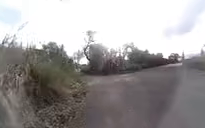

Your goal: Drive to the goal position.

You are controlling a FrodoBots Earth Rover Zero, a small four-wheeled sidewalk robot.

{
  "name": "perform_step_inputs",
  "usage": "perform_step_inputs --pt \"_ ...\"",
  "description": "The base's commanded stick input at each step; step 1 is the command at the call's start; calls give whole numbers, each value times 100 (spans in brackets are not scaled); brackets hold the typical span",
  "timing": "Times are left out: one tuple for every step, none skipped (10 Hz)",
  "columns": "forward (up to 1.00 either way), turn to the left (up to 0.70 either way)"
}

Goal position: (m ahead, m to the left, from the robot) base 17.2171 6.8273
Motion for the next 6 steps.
perform_step_inputs --pt "70 -35" --pt "70 -35" --pt "70 -35" --pt "70 -35" --pt "70 -35" --pt "70 -35"
